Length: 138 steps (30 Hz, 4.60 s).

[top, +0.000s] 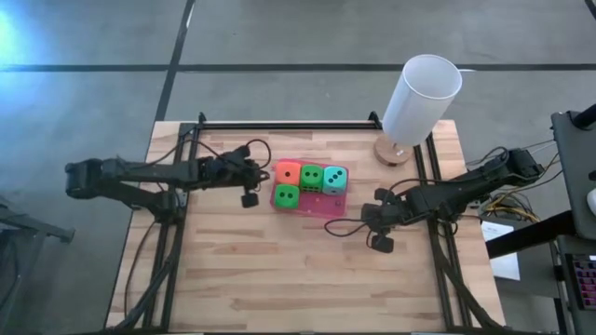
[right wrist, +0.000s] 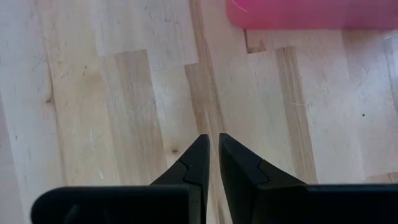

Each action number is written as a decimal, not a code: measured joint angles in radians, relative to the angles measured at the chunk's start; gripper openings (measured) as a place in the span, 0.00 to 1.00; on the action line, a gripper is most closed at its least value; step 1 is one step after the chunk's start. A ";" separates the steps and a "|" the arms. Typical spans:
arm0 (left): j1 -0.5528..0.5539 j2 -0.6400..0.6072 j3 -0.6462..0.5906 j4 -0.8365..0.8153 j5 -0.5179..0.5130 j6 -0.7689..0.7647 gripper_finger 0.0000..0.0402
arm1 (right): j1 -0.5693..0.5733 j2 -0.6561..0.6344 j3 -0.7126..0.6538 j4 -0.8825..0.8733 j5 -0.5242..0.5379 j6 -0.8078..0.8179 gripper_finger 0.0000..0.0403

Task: Pick & Place Dice
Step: Put the small black die into the pink bin, then put the small blue die into the pink bin

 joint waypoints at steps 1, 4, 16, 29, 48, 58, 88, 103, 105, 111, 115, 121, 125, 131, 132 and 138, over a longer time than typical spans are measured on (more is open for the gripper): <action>-0.008 0.001 0.013 0.000 0.000 0.000 0.12 | 0.000 0.000 0.000 0.000 0.001 0.000 0.08; -0.039 0.011 0.054 0.004 0.001 0.000 0.12 | 0.000 0.000 0.000 0.000 0.002 0.000 0.08; -0.199 0.153 0.194 0.012 0.012 -0.001 0.12 | 0.000 0.000 0.000 0.006 0.057 -0.008 0.08; -0.214 0.466 0.401 -0.073 0.091 0.030 0.12 | 0.000 0.000 0.000 0.023 0.077 -0.019 0.08; -0.186 0.526 0.423 -0.078 0.000 0.044 0.35 | 0.000 0.000 0.000 0.026 0.080 -0.026 0.08; -0.164 0.499 0.425 -0.081 -0.001 0.075 0.45 | 0.000 0.000 0.000 0.025 0.080 -0.070 0.08; -0.295 0.179 0.332 -0.141 0.002 0.014 0.52 | 0.013 -0.092 -0.001 -0.407 -0.003 0.550 0.08; -0.295 0.179 0.332 -0.123 0.003 0.015 0.44 | -0.037 0.061 -0.031 -0.546 -0.071 0.848 0.08; -0.295 0.179 0.332 -0.123 0.003 0.015 0.43 | -0.048 0.094 -0.032 -0.545 -0.074 0.844 0.08; -0.295 0.179 0.333 -0.122 0.003 0.017 0.42 | -0.079 0.201 -0.031 -0.547 -0.081 0.727 0.08; -0.295 0.179 0.333 -0.122 0.003 0.017 0.43 | -0.104 0.272 -0.033 -0.563 -0.086 0.635 0.08; -0.295 0.179 0.333 -0.122 0.003 0.017 0.46 | -0.143 0.351 -0.033 -0.564 -0.089 0.582 0.08; -0.295 0.179 0.333 -0.120 0.003 0.017 0.47 | -0.152 0.398 -0.033 -0.575 -0.089 0.575 0.08; -0.295 0.179 0.333 -0.120 0.003 0.017 0.49 | -0.151 0.440 -0.035 -0.621 -0.162 0.572 0.08; -0.295 0.179 0.333 -0.119 0.003 0.017 0.50 | -0.151 0.445 -0.036 -0.616 -0.161 0.566 0.08; -0.295 0.179 0.333 -0.119 0.003 0.017 0.51 | -0.151 0.477 -0.037 -0.604 -0.160 0.550 0.08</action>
